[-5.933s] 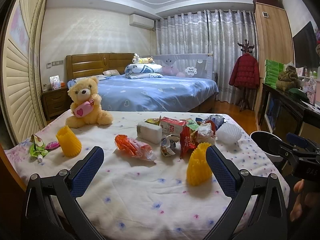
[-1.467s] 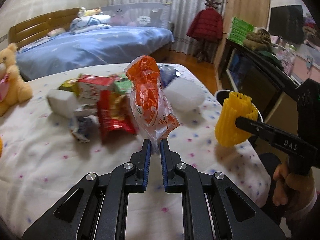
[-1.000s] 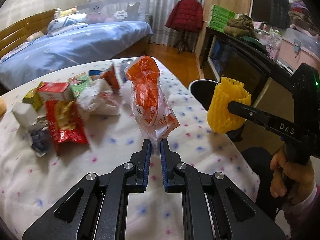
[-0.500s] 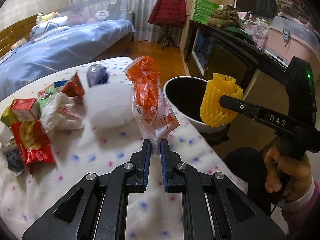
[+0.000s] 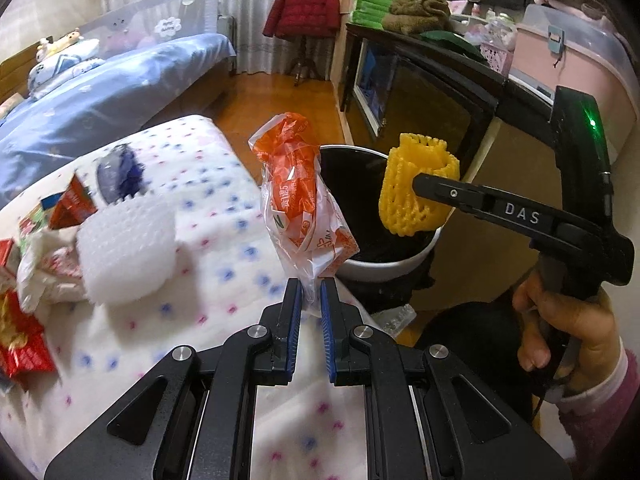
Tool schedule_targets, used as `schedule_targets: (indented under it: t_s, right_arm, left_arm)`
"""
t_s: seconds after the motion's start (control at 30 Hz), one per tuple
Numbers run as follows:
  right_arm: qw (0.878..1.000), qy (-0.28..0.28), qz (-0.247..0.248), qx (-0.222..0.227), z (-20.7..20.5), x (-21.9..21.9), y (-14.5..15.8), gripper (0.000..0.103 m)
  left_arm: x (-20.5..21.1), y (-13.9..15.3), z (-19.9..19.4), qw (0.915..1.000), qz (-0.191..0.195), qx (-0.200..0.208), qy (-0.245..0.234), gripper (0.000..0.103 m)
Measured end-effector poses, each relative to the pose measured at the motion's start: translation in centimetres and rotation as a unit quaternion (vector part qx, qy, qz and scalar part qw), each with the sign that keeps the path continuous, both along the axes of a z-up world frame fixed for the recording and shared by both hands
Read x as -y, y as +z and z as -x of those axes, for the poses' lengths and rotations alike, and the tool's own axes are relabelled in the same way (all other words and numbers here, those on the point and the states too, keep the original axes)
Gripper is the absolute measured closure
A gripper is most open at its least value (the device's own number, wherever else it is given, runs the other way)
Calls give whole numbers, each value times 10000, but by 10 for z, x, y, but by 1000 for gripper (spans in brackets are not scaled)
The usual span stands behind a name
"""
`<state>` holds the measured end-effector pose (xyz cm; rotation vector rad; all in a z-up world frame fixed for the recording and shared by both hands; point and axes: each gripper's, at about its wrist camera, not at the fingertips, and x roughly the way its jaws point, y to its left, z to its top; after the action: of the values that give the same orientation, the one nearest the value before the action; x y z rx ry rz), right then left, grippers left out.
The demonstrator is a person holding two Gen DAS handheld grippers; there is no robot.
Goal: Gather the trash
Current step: 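Carry the yellow foam net with the right tool over the black bin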
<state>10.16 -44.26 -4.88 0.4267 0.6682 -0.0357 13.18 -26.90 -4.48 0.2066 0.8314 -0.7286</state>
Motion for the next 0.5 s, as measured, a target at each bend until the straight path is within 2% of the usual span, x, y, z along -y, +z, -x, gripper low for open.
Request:
schedule_targets:
  t_s: [0.5]
  right_arm:
    - [9992, -304, 129, -225, -16, 25, -13, 70]
  left_arm:
    - [36, -11, -28, 9994, -181, -255, -122, 94]
